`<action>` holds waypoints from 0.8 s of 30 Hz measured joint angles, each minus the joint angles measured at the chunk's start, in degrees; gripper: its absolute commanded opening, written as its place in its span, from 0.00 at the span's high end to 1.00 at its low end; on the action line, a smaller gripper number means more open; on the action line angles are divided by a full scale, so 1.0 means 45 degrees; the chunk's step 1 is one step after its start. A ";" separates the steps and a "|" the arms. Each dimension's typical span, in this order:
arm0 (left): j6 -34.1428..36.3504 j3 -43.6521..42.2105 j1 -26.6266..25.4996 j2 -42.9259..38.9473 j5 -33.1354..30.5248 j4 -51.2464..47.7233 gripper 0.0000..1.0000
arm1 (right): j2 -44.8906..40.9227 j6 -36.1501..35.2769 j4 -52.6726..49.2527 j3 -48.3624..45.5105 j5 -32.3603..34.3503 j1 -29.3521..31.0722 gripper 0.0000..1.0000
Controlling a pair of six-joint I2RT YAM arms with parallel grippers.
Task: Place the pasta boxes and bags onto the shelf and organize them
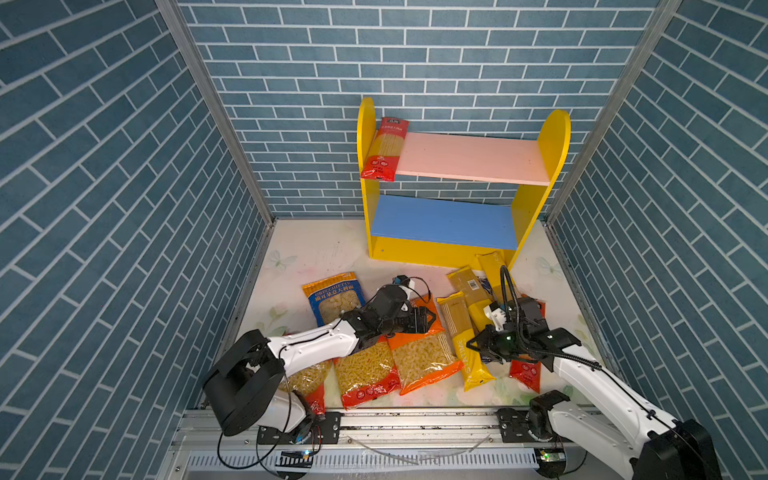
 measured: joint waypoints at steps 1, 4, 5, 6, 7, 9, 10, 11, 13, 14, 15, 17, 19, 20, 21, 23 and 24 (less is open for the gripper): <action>-0.0053 0.0000 0.0102 -0.0267 0.0063 -0.0058 0.19 | -0.0185 0.0175 -0.0029 0.0185 -0.0010 0.0000 1.00; -0.0427 -0.0034 0.0500 -0.1039 0.0437 -0.0087 0.16 | -0.0782 0.0976 0.0321 0.0539 -0.0194 0.0034 1.00; -0.0661 -0.0117 0.0724 -0.1311 0.0588 0.0049 0.15 | -0.0952 0.1287 0.0597 0.0612 -0.0243 0.0112 1.00; -0.0908 -0.0233 0.0957 -0.1569 0.0719 0.0233 0.14 | -0.1078 0.1515 0.0865 0.0661 -0.0243 0.0209 1.00; -0.1195 -0.0393 0.1209 -0.1826 0.0869 0.0471 0.12 | -0.1180 0.1792 0.1190 0.0733 -0.0223 0.0369 1.00; -0.1710 -0.0753 0.1603 -0.2200 0.1083 0.1025 0.09 | -0.1243 0.2191 0.1812 0.0865 -0.0083 0.0787 1.00; -0.1923 -0.0903 0.1715 -0.2322 0.1166 0.1273 0.08 | -0.1229 0.2395 0.2123 0.0967 0.0087 0.1107 1.00; -0.2089 -0.1001 0.1744 -0.2390 0.1282 0.1477 0.07 | -0.1190 0.2511 0.2409 0.1035 0.0223 0.1418 1.00; -0.2438 -0.1103 0.1744 -0.2424 0.1530 0.1914 0.06 | -0.0928 0.2730 0.3021 0.1321 0.0559 0.2244 1.00; -0.2579 -0.1112 0.1744 -0.2424 0.1617 0.2103 0.07 | -0.0772 0.2769 0.3259 0.1452 0.0665 0.2579 1.00; -0.2720 -0.1122 0.1749 -0.2424 0.1719 0.2336 0.06 | -0.0559 0.2827 0.3614 0.1637 0.0816 0.2963 1.00; -0.2895 -0.1151 0.1763 -0.2424 0.1831 0.2730 0.07 | -0.0160 0.2924 0.4342 0.1943 0.1005 0.3565 1.00; -0.2929 -0.1156 0.1758 -0.2424 0.1880 0.2807 0.08 | 0.0287 0.3060 0.5081 0.2259 0.1059 0.4075 1.00; -0.2880 -0.1156 0.1768 -0.2448 0.1885 0.2725 0.08 | 0.0491 0.3070 0.5377 0.2414 0.1069 0.4250 1.00; -0.2861 -0.1156 0.1797 -0.2516 0.1889 0.2618 0.10 | 0.0695 0.3094 0.5620 0.2584 0.1107 0.4410 1.00; -0.2861 -0.1156 0.1982 -0.2812 0.1923 0.2623 0.14 | 0.1098 0.3283 0.6037 0.2803 0.1137 0.4682 1.00; -0.2919 -0.1156 0.2127 -0.2968 0.1972 0.2671 0.18 | 0.1282 0.3366 0.6275 0.2866 0.1132 0.4755 1.00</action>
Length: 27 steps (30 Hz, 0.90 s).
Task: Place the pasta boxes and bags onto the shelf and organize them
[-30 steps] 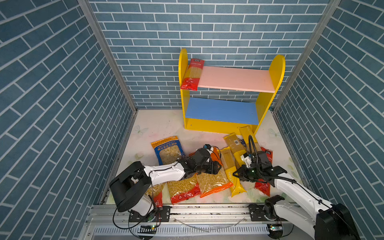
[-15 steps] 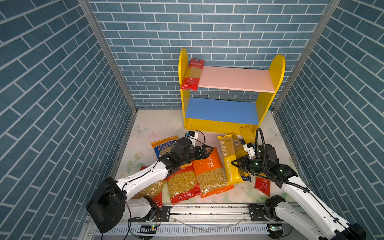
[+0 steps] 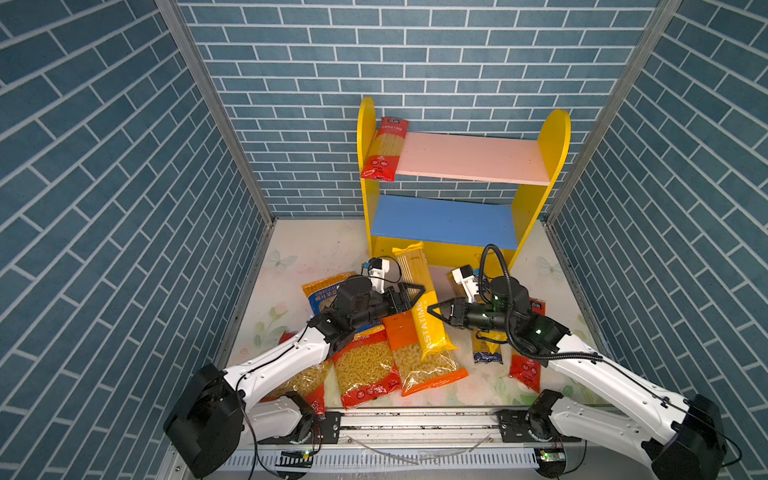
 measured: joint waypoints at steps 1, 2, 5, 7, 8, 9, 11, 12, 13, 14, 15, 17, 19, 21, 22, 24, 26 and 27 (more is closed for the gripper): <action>-0.0078 0.0000 0.0170 -0.0117 0.0078 0.0126 0.22 | 0.0185 0.0092 0.0364 0.0000 0.0000 0.0068 1.00; -0.0160 0.0000 0.0311 -0.0199 0.0136 0.0243 0.26 | 0.0306 0.0146 0.0631 0.0000 -0.0005 0.0121 1.00; -0.0238 0.0029 0.0607 -0.0379 0.0248 0.0457 0.35 | 0.0563 0.0427 0.1239 0.0000 -0.0024 0.0238 1.00; -0.0262 0.0175 0.0636 -0.0379 0.0330 0.0471 0.39 | 0.0578 0.0476 0.1413 0.0000 -0.0010 0.0248 1.00; -0.0253 0.0204 0.0656 -0.0379 0.0350 0.0500 0.40 | 0.0573 0.0476 0.1549 0.0000 0.0000 0.0248 1.00; -0.0257 0.0238 0.0675 -0.0379 0.0379 0.0578 0.40 | 0.0573 0.0529 0.1734 0.0000 0.0005 0.0248 1.00; -0.0257 0.0321 0.0685 -0.0379 0.0461 0.0641 0.37 | 0.0573 0.0724 0.1987 0.0000 0.0029 0.0248 1.00; -0.0248 0.0389 0.0685 -0.0374 0.0520 0.0665 0.34 | 0.0573 0.0826 0.2157 0.0000 0.0049 0.0248 1.00; -0.0238 0.0466 0.0690 -0.0355 0.0593 0.0719 0.31 | 0.0573 0.0952 0.2307 -0.0005 0.0073 0.0248 1.00; -0.0262 0.0539 0.0690 -0.0325 0.0656 0.0772 0.29 | 0.0573 0.1049 0.2448 -0.0005 0.0083 0.0248 1.00; -0.0277 0.0622 0.0690 -0.0267 0.0738 0.0850 0.26 | 0.0573 0.1132 0.2555 -0.0005 0.0112 0.0248 1.00; -0.0355 0.0675 0.0690 -0.0126 0.0821 0.1064 0.23 | 0.0568 0.1146 0.2642 -0.0010 0.0180 0.0248 1.00; -0.0355 0.0675 0.0690 0.0034 0.0835 0.1059 0.20 | 0.0486 0.1137 0.2419 -0.0029 0.0335 0.0155 1.00; -0.0253 0.0670 0.0690 0.0078 0.0709 0.0690 0.18 | 0.0287 0.1137 0.1841 -0.0083 0.0408 -0.0053 1.00; -0.0155 0.0665 0.0690 0.0053 0.0607 0.0423 0.17 | 0.0117 0.1137 0.1481 -0.0199 0.0437 -0.0282 1.00; 0.0073 0.0627 0.0690 -0.0029 0.0359 -0.0126 0.16 | -0.0253 0.1239 0.0957 -0.0665 0.0559 -0.0850 1.00; 0.0316 0.0573 0.0690 -0.0131 0.0136 -0.0690 0.16 | -0.0452 0.1360 0.0398 -0.1350 0.0777 -0.1394 1.00; 0.0408 0.0476 0.0685 -0.0175 0.0039 -0.0840 0.16 | -0.0432 0.1355 -0.0024 -0.1700 0.1044 -0.1632 1.00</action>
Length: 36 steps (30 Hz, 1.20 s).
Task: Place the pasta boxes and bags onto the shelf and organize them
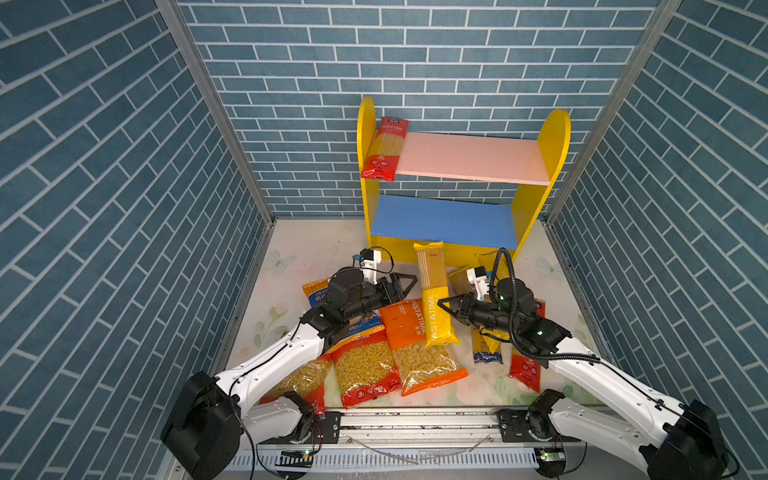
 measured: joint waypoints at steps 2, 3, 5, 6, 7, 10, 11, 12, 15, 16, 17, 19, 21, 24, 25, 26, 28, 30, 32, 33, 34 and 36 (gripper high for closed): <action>0.0117 -0.0311 -0.0068 -0.0053 -0.0155 -0.0219 0.16 | 0.0199 -0.0044 -0.1059 -0.0461 0.0481 -0.0185 1.00; 0.0126 -0.0476 -0.0136 -0.0034 -0.0223 -0.0287 0.16 | 0.0398 -0.0117 -0.1773 -0.0602 0.0695 -0.0204 1.00; 0.0131 -0.0690 -0.0379 0.0126 -0.0364 -0.0335 0.16 | 0.0845 -0.0398 -0.2851 -0.0758 0.0918 -0.0301 1.00; 0.0131 -0.0719 -0.0578 0.0296 -0.0437 -0.0325 0.16 | 0.1098 -0.0617 -0.3288 -0.0801 0.0962 -0.0359 0.93; 0.0141 -0.0719 -0.0816 0.0510 -0.0476 -0.0282 0.16 | 0.1258 -0.0879 -0.3507 -0.0801 0.0967 -0.0427 0.84; 0.0209 -0.0714 -0.1491 0.1020 -0.0631 -0.0160 0.16 | 0.1321 -0.1719 -0.3711 -0.0685 0.0869 -0.0525 0.64; 0.0238 -0.0704 -0.1676 0.1175 -0.0661 -0.0107 0.16 | 0.1326 -0.1996 -0.3988 -0.0534 0.0831 -0.0529 0.61; 0.0267 -0.0675 -0.1855 0.1375 -0.0680 -0.0063 0.17 | 0.1321 -0.2312 -0.4459 -0.0253 0.0840 -0.0554 0.57; 0.0393 -0.0500 -0.2254 0.1977 -0.0695 0.0015 0.16 | 0.1127 -0.3293 -0.6052 0.0797 0.1098 -0.0821 0.53; 0.0457 -0.0398 -0.2351 0.2152 -0.0690 0.0000 0.16 | 0.0908 -0.3653 -0.6654 0.1175 0.1292 -0.1127 0.52; 0.0505 -0.0262 -0.2429 0.2302 -0.0695 -0.0024 0.16 | 0.0714 -0.3900 -0.7111 0.1467 0.1467 -0.1428 0.52; 0.0695 0.0170 -0.2618 0.2623 -0.0709 -0.0053 0.16 | 0.0228 -0.4512 -0.8194 0.1982 0.2181 -0.2297 0.52; 0.0908 0.0612 -0.2837 0.2827 -0.0719 -0.0151 0.16 | -0.0209 -0.4852 -0.8995 0.2079 0.2793 -0.3031 0.51; 0.1316 0.1350 -0.3279 0.3196 -0.0729 -0.0223 0.16 | -0.1025 -0.5095 -1.0054 0.1962 0.3429 -0.4507 0.48; 0.1389 0.1525 -0.3400 0.3317 -0.0724 -0.0209 0.16 | -0.1253 -0.5163 -1.0253 0.1870 0.3555 -0.5085 0.46; 0.1447 0.1671 -0.3531 0.3478 -0.0714 -0.0131 0.16 | -0.1452 -0.5236 -1.0418 0.1744 0.3759 -0.5814 0.44; 0.1452 0.1773 -0.3716 0.3798 -0.0665 0.0073 0.16 | -0.1511 -0.5285 -1.0734 0.1622 0.4197 -0.6965 0.38; 0.1365 0.1778 -0.3842 0.4231 -0.0515 0.0359 0.17 | -0.1399 -0.5192 -1.0773 0.1477 0.4760 -0.8053 0.33; 0.1234 0.1778 -0.3905 0.4639 -0.0364 0.0559 0.17 | -0.1336 -0.5124 -1.0550 0.1156 0.5081 -0.8952 0.29; 0.1161 0.1778 -0.3920 0.4794 -0.0287 0.0593 0.17 | -0.1311 -0.5090 -1.0375 0.0874 0.5168 -0.9447 0.27; 0.1112 0.1778 -0.3929 0.4891 -0.0204 0.0617 0.17 | -0.1273 -0.5047 -1.0161 0.0588 0.5187 -0.9923 0.24; 0.1103 0.1773 -0.3944 0.4945 -0.0078 0.0631 0.17 | -0.1073 -0.4998 -0.9437 -0.0238 0.4877 -1.1064 0.21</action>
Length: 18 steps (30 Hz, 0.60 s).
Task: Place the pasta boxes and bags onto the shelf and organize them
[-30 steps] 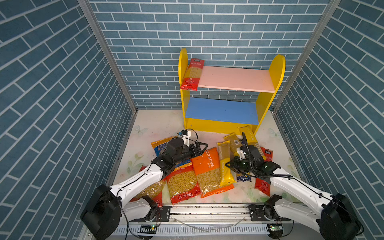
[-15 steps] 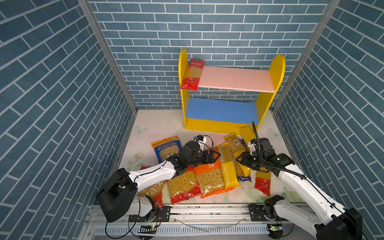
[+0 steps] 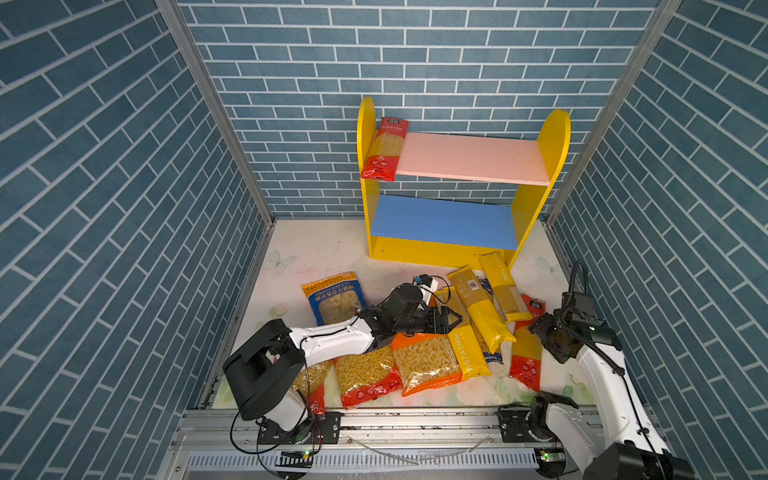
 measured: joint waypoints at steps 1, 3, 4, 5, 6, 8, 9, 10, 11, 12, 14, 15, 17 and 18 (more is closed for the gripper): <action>0.0015 0.0000 -0.0005 -0.0005 0.0034 0.0019 0.17 | 0.0121 -0.0005 0.0340 -0.0350 -0.0223 -0.0452 0.20; 0.0117 0.0015 -0.0010 -0.0010 0.0083 -0.0024 0.17 | 0.0631 -0.0005 0.1166 -0.1035 -0.0991 -0.1481 0.19; 0.0175 0.0039 -0.0010 -0.0015 0.0083 -0.0107 0.17 | 0.0903 -0.0010 0.1515 -0.1239 -0.1341 -0.1851 0.18; 0.0257 0.0097 -0.0010 -0.0010 0.0092 -0.0204 0.17 | 0.1214 -0.0015 0.1880 -0.1404 -0.1758 -0.2205 0.18; 0.0335 0.0204 -0.0010 0.0010 0.0126 -0.0301 0.17 | 0.1472 -0.0024 0.2166 -0.1477 -0.2103 -0.2443 0.18; 0.0466 0.0476 -0.0015 0.0136 0.0189 -0.0316 0.17 | 0.2001 -0.0068 0.2744 -0.1496 -0.2822 -0.2705 0.17; 0.0505 0.0636 -0.0024 0.0253 0.0228 -0.0287 0.17 | 0.2307 -0.0131 0.3089 -0.1496 -0.3196 -0.2759 0.17; 0.0529 0.0763 -0.0039 0.0379 0.0253 -0.0262 0.17 | 0.2545 -0.0165 0.3351 -0.1515 -0.3497 -0.2778 0.17; 0.0549 0.0889 -0.0068 0.0539 0.0277 -0.0219 0.17 | 0.2749 -0.0219 0.3725 -0.1525 -0.3871 -0.2803 0.18; 0.0563 0.1005 -0.0112 0.0743 0.0287 -0.0180 0.17 | 0.2880 -0.0282 0.4051 -0.1554 -0.4163 -0.2812 0.21; 0.0588 0.1268 -0.0214 0.1175 0.0291 -0.0151 0.17 | 0.2997 -0.0389 0.4605 -0.1719 -0.4648 -0.2871 0.28; 0.0588 0.1477 -0.0282 0.1472 0.0311 -0.0165 0.17 | 0.2992 -0.0500 0.4736 -0.1797 -0.4799 -0.2890 0.31; 0.0583 0.1991 -0.0432 0.2103 0.0350 -0.0185 0.17 | 0.2934 -0.0729 0.4794 -0.1938 -0.4959 -0.2895 0.39; 0.0583 0.2317 -0.0534 0.2467 0.0393 -0.0165 0.17 | 0.2851 -0.0821 0.4794 -0.2045 -0.5066 -0.2895 0.44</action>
